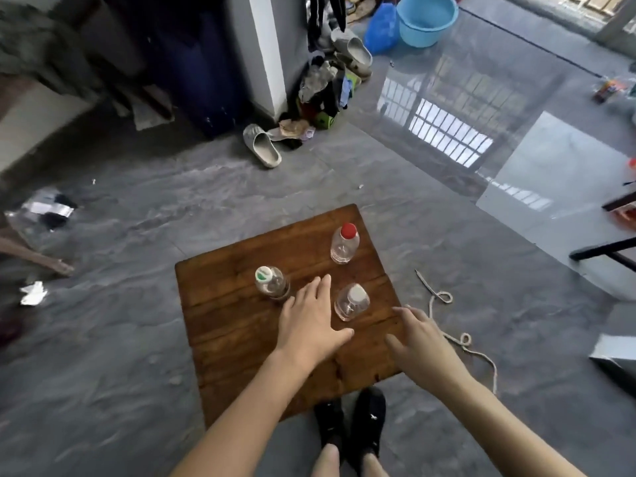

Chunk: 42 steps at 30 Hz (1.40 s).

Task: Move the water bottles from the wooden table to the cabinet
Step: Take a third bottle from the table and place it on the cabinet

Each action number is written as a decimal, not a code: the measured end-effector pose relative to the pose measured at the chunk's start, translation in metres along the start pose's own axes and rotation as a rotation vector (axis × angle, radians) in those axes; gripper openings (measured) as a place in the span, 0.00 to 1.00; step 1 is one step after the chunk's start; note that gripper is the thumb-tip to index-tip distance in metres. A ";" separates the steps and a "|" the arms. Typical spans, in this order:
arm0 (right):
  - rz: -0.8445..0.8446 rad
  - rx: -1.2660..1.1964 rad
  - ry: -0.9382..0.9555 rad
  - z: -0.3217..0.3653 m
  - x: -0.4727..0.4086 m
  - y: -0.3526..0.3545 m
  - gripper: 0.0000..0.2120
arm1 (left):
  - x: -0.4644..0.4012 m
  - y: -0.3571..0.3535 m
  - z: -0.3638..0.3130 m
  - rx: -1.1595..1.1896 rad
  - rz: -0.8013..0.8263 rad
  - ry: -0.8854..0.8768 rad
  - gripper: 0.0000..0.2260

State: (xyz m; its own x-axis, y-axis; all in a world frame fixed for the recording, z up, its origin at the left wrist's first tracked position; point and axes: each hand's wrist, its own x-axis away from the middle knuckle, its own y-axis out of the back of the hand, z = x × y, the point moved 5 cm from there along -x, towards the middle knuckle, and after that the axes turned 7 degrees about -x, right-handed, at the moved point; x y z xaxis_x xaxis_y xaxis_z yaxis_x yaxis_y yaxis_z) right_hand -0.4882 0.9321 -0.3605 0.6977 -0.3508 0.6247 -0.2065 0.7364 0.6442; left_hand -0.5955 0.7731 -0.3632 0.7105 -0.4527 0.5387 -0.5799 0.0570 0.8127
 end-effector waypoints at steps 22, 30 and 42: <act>0.110 -0.366 -0.012 -0.082 -0.169 -0.123 0.15 | -0.090 -0.127 0.007 0.813 -0.420 -0.032 0.29; 0.377 -1.205 -0.428 -0.054 -0.129 -0.085 0.09 | -0.047 -0.040 -0.024 0.770 -0.382 -0.221 0.31; 0.499 -1.379 -0.296 0.019 0.032 0.085 0.22 | 0.070 0.188 -0.133 0.591 -0.244 -0.538 0.31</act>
State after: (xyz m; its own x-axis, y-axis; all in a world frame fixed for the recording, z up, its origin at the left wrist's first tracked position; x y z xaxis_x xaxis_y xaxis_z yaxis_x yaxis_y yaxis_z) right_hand -0.4964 0.9720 -0.2773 0.5571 0.1179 0.8220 0.5352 0.7059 -0.4640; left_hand -0.6019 0.8704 -0.1429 0.6426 -0.7638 0.0615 -0.6548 -0.5056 0.5618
